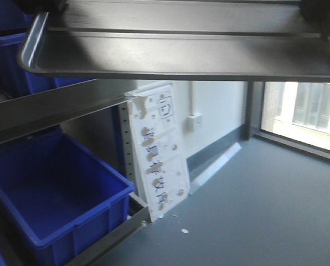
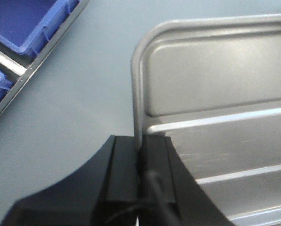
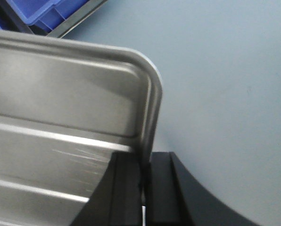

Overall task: Grab silver tray and stack on right shelf
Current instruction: 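Drive up to the shelf holding the grey-green tray, tray held above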

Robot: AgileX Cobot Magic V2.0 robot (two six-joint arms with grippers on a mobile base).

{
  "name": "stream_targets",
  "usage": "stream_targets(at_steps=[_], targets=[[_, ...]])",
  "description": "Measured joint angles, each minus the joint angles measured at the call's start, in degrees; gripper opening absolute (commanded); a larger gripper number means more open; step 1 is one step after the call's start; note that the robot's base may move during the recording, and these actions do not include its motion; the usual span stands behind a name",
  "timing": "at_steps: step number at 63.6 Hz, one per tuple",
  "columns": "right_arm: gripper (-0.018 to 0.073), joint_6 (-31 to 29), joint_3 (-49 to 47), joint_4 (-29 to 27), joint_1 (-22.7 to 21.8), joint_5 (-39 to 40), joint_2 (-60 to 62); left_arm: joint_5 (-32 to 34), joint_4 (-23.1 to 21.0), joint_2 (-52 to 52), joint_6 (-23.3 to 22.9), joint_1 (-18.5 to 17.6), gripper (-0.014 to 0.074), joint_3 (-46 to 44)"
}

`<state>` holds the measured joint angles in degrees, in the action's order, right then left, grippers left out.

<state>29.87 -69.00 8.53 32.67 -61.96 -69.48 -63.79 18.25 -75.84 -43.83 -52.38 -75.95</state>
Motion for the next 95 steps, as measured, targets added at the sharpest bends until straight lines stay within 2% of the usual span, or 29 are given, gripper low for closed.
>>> stream_targets(at_steps=[95], targets=[[0.0057, 0.00, 0.00, 0.00, 0.00, 0.10, 0.00, -0.18, 0.00, 0.00, 0.00, 0.00, -0.0101, 0.00]])
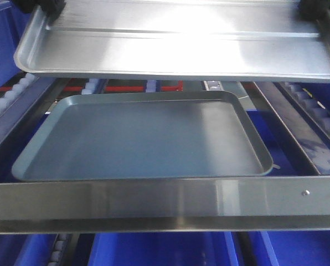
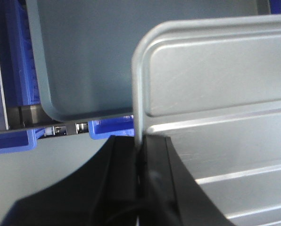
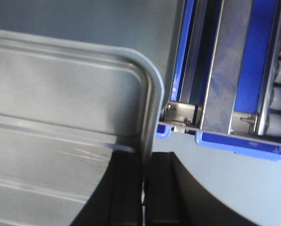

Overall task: Grab silver tray and stack on right shelf
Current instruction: 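Drive up to the shelf holding the grey-green tray, tray held above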

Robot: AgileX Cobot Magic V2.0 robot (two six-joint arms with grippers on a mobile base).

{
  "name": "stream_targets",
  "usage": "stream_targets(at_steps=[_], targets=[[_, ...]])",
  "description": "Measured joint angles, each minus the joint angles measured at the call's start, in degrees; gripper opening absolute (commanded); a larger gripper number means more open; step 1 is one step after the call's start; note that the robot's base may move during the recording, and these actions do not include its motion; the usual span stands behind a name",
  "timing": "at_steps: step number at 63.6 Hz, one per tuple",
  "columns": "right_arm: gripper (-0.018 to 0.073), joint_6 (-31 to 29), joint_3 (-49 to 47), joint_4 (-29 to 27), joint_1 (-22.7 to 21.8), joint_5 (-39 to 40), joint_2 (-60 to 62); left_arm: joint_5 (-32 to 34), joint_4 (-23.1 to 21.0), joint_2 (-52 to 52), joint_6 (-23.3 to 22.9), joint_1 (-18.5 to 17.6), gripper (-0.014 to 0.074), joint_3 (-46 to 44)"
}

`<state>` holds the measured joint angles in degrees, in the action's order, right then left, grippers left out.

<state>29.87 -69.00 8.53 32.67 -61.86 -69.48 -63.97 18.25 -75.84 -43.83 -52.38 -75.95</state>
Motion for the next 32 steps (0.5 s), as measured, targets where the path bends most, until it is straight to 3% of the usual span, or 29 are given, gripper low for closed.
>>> stream_targets(at_steps=[32], targets=[[0.0057, 0.00, 0.00, 0.00, 0.00, 0.00, 0.00, 0.00, 0.00, 0.00, 0.00, 0.00, -0.0101, 0.00]])
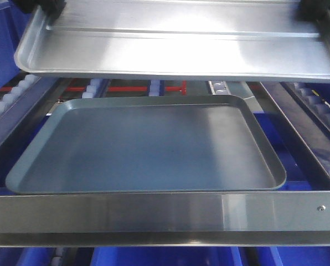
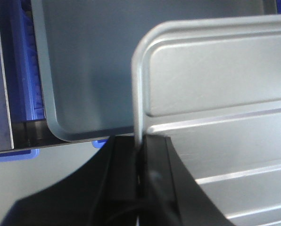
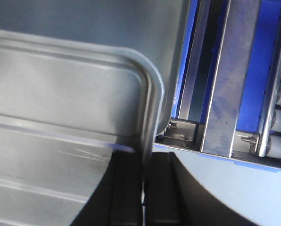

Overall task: Grab silver tray and stack on right shelf
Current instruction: 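Drive up to the shelf holding the grey-green tray, tray held above, then lower the silver tray with both grippers into the grey-green tray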

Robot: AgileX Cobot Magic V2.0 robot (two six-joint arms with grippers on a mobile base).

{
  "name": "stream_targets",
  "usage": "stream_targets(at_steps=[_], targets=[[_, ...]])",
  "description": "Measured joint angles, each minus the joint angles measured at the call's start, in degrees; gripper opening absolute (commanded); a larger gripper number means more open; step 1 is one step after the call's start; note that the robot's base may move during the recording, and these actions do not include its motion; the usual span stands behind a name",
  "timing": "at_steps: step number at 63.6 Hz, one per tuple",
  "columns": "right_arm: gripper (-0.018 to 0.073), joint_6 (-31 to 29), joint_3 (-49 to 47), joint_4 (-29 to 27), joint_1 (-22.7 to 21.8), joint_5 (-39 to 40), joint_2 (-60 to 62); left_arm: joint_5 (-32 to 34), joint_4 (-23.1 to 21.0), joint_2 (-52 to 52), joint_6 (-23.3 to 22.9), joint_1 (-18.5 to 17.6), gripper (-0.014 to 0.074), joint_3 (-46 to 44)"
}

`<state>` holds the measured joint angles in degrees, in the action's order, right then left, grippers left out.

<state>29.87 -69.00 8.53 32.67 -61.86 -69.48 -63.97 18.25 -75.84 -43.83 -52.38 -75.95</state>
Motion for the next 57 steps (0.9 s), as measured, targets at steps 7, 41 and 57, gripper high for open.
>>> stream_targets(at_steps=[7, 41, 57], targets=[[0.0057, 0.00, 0.00, 0.00, 0.00, 0.00, 0.00, 0.00, 0.00, 0.00, 0.00, 0.00, -0.0101, 0.00], [0.0057, 0.00, 0.00, 0.00, 0.00, 0.00, 0.00, 0.00, 0.00, 0.00, 0.00, 0.00, -0.0101, 0.00], [0.0057, 0.00, 0.00, 0.00, 0.00, 0.72, 0.00, 0.35, 0.49, 0.00, 0.00, 0.00, -0.0101, 0.00]])
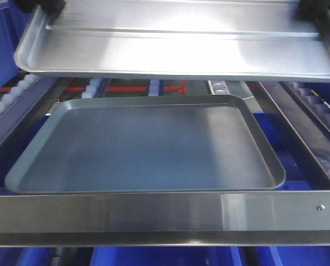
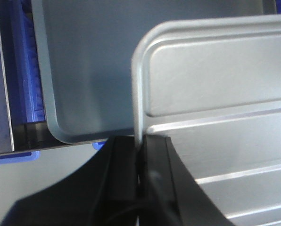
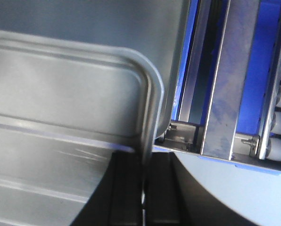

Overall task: Grab silver tray and stack on right shelf
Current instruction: 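Lower the silver tray with both grippers into the grey-green tray, then open both grippers and lift them away from the stacked trays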

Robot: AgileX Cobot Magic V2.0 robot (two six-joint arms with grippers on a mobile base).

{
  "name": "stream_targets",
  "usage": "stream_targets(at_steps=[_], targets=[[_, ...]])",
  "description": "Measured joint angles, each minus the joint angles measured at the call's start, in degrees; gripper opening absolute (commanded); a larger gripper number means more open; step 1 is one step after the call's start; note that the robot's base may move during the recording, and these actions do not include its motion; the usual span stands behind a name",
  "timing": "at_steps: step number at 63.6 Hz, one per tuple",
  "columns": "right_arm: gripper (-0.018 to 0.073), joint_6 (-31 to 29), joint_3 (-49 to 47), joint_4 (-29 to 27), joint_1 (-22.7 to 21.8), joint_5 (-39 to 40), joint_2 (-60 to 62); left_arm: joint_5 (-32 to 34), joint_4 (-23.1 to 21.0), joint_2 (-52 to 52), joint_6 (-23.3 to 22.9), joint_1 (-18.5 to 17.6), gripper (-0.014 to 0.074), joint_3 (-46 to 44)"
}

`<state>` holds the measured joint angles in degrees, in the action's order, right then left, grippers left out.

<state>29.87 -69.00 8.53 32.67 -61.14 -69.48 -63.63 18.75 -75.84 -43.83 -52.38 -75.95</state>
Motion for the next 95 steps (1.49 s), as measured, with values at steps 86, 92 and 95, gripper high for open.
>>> stream_targets(at_steps=[86, 92, 95], targets=[[0.0062, -5.00, -10.65, 0.99, -6.29, 11.00, -34.06, 18.12, -5.98, -26.88, 11.19, 18.13, -0.0100, -0.13], [0.0119, -5.56, -10.65, 0.99, -6.31, 11.22, -34.06, 18.57, -7.63, -27.45, 12.40, 18.91, -0.0099, -0.13], [0.0168, -6.03, -10.65, 0.99, -6.39, 11.36, -34.06, 18.82, -8.36, -27.60, 12.94, 19.28, -0.0099, -0.13]])
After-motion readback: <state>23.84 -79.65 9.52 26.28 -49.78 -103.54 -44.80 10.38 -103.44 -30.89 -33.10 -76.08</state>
